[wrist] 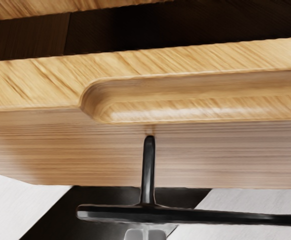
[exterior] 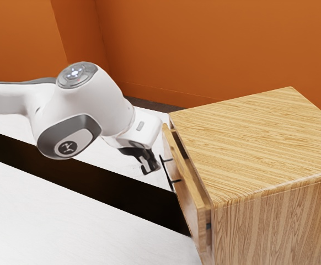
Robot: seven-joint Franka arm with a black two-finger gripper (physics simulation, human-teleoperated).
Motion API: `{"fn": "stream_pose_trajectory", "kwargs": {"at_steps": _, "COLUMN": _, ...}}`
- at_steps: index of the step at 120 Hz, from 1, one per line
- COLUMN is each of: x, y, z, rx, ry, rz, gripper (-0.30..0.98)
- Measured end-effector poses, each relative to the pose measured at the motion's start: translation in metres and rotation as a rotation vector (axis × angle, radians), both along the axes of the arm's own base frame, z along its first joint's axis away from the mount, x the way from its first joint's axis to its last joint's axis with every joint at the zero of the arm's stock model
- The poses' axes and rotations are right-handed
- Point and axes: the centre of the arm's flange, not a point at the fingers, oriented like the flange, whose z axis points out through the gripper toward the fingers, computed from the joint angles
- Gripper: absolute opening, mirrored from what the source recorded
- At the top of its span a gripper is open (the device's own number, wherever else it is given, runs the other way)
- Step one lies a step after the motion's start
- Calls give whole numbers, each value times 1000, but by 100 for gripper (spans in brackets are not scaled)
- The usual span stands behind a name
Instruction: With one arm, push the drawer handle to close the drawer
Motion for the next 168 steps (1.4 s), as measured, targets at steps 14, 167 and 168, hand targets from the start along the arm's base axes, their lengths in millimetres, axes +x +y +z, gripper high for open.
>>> {"fn": "stream_pose_trajectory", "kwargs": {"at_steps": 14, "x": 11, "y": -13, "z": 2, "rx": -13, "ry": -25, "rz": -13, "gripper": -10}}
{"fn": "stream_pose_trajectory", "kwargs": {"at_steps": 167, "x": 39, "y": 70, "z": 201, "rx": 153, "ry": 234, "rz": 340, "gripper": 42}}
{"fn": "stream_pose_trajectory", "kwargs": {"at_steps": 168, "x": 39, "y": 70, "z": 200, "rx": 155, "ry": 238, "rz": 341, "gripper": 43}}
